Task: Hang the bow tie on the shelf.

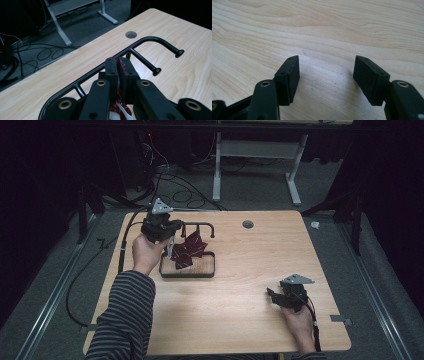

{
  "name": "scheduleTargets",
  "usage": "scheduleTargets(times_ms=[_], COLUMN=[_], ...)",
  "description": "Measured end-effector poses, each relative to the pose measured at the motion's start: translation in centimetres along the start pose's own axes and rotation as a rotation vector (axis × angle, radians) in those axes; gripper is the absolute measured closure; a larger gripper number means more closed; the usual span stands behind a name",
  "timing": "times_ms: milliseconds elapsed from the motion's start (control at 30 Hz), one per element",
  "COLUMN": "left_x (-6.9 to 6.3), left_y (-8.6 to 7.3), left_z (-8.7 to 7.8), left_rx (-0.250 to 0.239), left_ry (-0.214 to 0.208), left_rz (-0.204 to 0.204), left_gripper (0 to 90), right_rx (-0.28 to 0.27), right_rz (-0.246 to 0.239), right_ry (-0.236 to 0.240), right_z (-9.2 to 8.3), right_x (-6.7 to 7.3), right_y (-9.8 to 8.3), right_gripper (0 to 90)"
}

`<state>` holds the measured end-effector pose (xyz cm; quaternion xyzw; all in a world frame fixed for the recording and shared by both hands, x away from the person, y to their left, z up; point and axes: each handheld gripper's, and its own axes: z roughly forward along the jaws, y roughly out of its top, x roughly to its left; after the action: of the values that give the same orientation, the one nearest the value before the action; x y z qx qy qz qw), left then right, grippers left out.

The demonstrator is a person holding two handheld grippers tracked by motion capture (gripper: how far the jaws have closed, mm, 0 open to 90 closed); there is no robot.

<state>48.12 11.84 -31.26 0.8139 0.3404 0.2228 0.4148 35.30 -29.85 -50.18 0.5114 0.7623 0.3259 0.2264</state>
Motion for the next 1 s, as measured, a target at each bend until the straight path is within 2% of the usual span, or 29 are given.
scheduleTargets(times_ms=[333, 600, 900, 1000], left_x=[-0.1, 0.0, 0.1, 0.1], left_y=[-0.2, -0.3, -0.6, -0.9], left_z=[0.8, 0.7, 0.0, -0.6], left_rx=[0.021, 0.021, 0.005, -0.021], left_ry=[0.002, -0.001, -0.016, -0.023], left_rz=[-0.006, -0.013, -0.022, -0.036], left_gripper=[84.7, 83.0, 73.3, 69.4], right_rx=[0.000, 0.000, 0.000, 0.000], right_rz=[0.000, 0.000, 0.001, 0.001], right_ry=[0.000, 0.000, 0.000, 0.000], right_z=[0.0, 0.0, 0.0, 0.0], right_x=[0.0, 0.0, 0.0, 0.0], right_y=[0.0, 0.0, 0.0, 0.0], right_gripper=[39.4, 39.4, 39.4, 39.4])
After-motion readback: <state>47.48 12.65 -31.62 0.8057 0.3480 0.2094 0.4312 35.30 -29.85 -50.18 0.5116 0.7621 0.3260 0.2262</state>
